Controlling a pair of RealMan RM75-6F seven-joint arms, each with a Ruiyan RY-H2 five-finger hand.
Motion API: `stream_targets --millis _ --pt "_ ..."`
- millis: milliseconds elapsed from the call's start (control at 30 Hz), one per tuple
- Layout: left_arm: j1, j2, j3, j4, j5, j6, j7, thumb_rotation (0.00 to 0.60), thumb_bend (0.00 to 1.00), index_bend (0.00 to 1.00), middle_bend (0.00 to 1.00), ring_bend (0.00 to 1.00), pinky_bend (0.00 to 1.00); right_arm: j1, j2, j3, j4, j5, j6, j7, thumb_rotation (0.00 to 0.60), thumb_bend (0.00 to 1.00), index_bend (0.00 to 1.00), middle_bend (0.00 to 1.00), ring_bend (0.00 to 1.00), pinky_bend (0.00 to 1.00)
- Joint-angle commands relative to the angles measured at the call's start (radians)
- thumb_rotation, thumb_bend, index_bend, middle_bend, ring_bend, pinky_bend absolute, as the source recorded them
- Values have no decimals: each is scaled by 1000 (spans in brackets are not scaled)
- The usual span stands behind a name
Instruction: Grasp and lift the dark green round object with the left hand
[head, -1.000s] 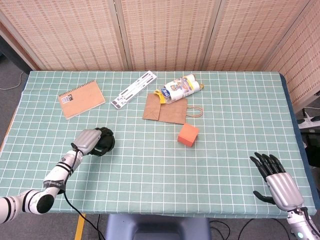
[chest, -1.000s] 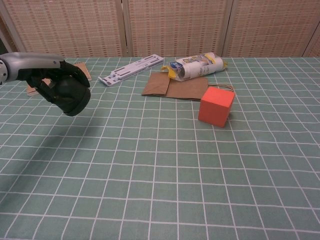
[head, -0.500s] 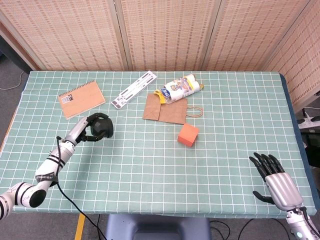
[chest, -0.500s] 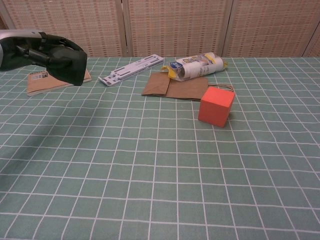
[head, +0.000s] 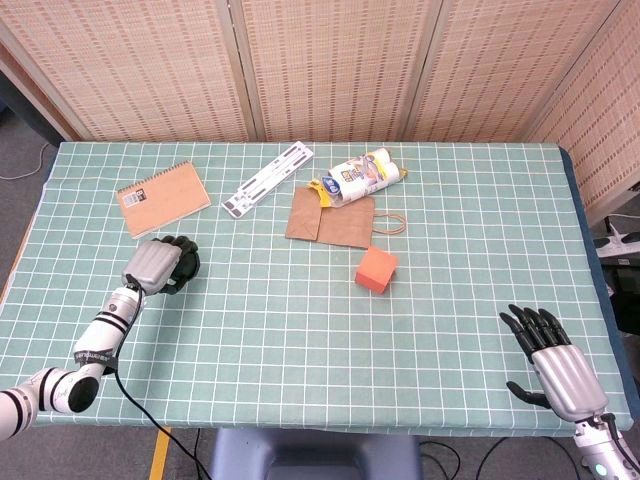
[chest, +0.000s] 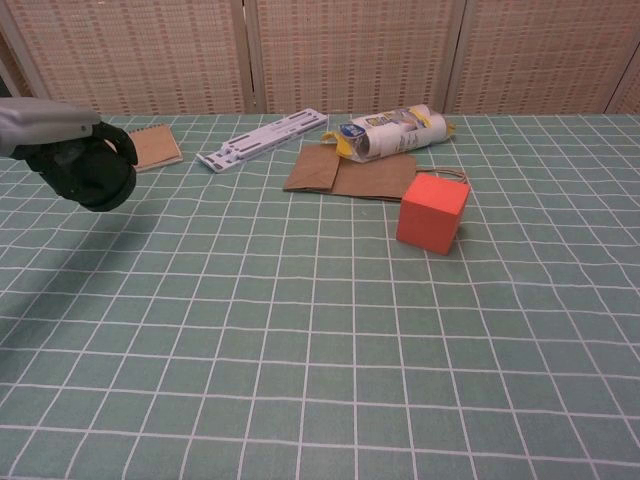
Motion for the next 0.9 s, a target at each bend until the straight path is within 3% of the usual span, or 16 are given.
stream_targets --millis 33,133,267,400,500,567,667,767,900 --pt "-43 -20 44 -42 -156 43 234 600 533 707 645 712 992 0 1 0 0 0 0 1 600 83 0 0 0 0" --pt "-48 -5 48 -76 -173 30 240 600 534 708 649 712 992 0 1 -2 -1 -4 0 2 600 82 0 0 0 0" --pt "-51 61 0 -173 -241 -129 62 600 533 707 650 712 990 -1 0 -2 -1 -5 2 3 600 83 0 0 0 0" --pt "-3 108 -130 -225 -193 -279 -247 600 533 711 653 714 991 0 0 -3 -1 -5 1 6 600 83 0 0 0 0" --pt "60 105 -236 -223 -109 -318 -462 600 534 710 652 714 988 0 0 -5 -2 -7 -1 6 600 83 0 0 0 0" --pt "86 98 -267 -201 -49 -327 -540 600 532 712 655 717 990 -1 1 -4 -3 -9 2 6 600 83 0 0 0 0" --pt "106 83 -269 -154 44 -327 -600 600 532 714 656 719 992 -2 1 -3 -3 -7 5 7 600 83 0 0 0 0" --pt "104 74 -240 -101 107 -322 -598 600 533 712 654 719 990 -1 1 -4 -3 -7 2 5 600 82 0 0 0 0" --pt "76 33 -149 3 176 -220 -380 600 523 708 653 719 988 -2 0 -4 -4 -9 3 -3 600 83 0 0 0 0"
